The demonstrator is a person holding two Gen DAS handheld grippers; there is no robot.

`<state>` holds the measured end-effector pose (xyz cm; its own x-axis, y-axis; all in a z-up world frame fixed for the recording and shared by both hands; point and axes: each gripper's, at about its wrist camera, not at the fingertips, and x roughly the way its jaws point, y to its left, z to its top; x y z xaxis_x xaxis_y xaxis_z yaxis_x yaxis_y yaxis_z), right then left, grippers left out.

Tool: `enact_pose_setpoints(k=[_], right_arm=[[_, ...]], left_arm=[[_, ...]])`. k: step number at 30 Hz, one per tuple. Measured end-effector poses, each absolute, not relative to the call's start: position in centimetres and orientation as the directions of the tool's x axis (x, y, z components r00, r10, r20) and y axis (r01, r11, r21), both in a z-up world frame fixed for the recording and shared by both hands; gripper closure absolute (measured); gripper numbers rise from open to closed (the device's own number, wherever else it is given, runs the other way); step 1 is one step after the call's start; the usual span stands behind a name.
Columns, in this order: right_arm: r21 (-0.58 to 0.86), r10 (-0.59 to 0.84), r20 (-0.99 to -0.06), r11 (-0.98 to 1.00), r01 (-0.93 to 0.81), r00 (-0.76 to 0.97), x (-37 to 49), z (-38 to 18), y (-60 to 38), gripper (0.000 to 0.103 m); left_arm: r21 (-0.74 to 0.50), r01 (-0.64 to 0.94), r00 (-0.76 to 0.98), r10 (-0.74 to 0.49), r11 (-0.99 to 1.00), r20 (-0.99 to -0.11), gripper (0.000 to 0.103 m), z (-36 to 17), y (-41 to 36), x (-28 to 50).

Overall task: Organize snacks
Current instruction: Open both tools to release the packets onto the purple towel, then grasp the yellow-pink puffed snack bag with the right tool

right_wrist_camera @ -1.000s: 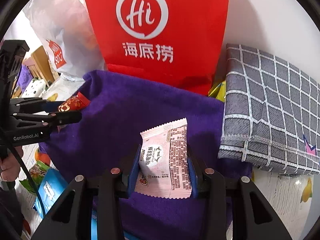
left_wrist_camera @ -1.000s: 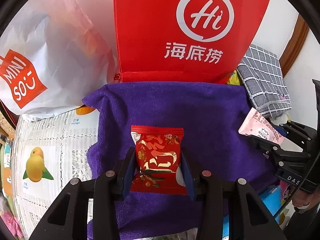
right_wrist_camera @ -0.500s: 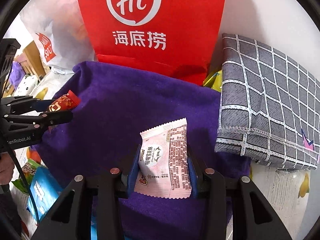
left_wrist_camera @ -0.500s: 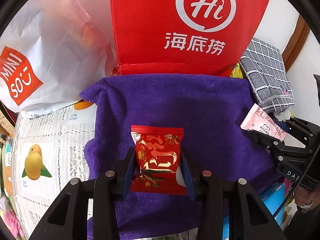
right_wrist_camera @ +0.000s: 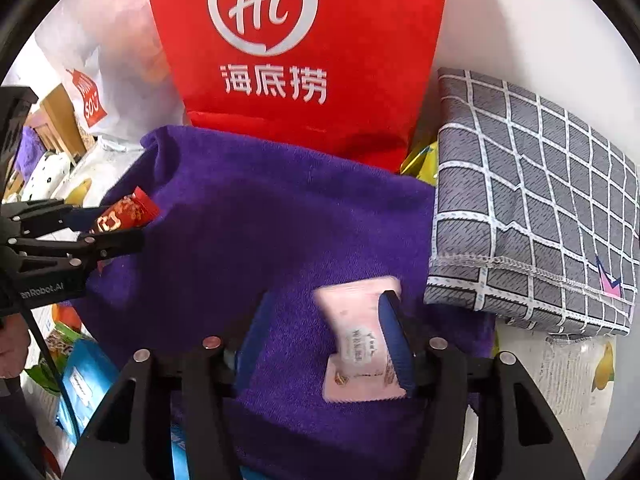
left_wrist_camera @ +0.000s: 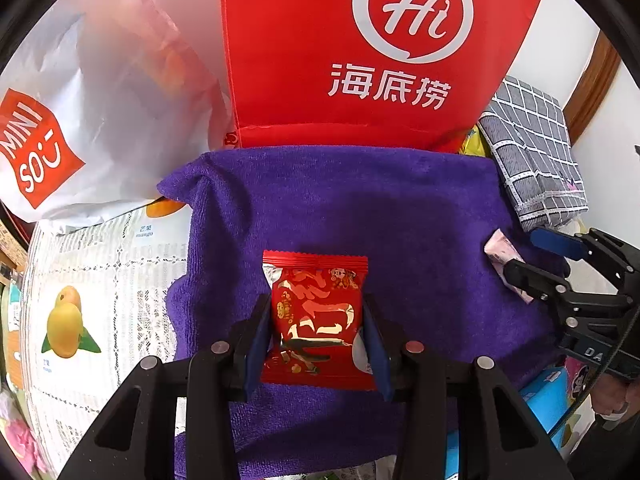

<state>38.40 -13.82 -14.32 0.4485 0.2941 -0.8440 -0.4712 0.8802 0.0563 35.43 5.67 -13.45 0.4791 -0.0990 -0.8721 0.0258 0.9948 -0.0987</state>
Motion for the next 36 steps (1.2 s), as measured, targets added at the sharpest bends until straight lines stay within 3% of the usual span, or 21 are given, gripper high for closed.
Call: enact_pose_setpoints(k=[4, 6, 8, 21, 26, 36], right_arm=[[0.055, 0.307, -0.822, 0.881, -0.470, 0.479, 38.0, -13.2, -14.1, 0.040], [0.058, 0.315, -0.812, 0.881, -0.470, 0.491, 37.8, -12.6, -14.2, 0.040], [0.062, 0.326, -0.802, 0.879, -0.473, 0.501, 37.5, -12.0, -14.4, 0.040], [0.037, 0.343, -0.728, 0.884, -0.466, 0.594, 34.7, -7.6, -14.6, 0.040], [0.122, 0.378, -0.694, 0.901, -0.416, 0.613, 32.7, -5.8, -16.5, 0.040], [0.123, 0.315, -0.710, 0.936, -0.330, 0.630, 26.4, -5.9, -20.1, 0.040]], left_arm=[[-0.116, 0.022, 0.472, -0.113, 0.993, -0.874, 0.061, -13.4, 6.0, 35.4], [-0.145, 0.025, 0.472, -0.140, 0.989, -0.870, 0.055, -13.2, 6.2, 35.5], [-0.176, 0.029, 0.476, -0.168, 0.984, -0.863, 0.040, -12.9, 6.3, 35.4], [-0.161, 0.079, 0.536, -0.178, 0.984, -0.825, 0.039, -9.8, 5.4, 33.6], [-0.161, 0.111, 0.556, -0.195, 0.981, -0.808, 0.039, -8.3, 4.6, 32.6], [-0.146, 0.149, 0.611, -0.207, 0.978, -0.764, 0.039, -4.3, 3.2, 29.3]])
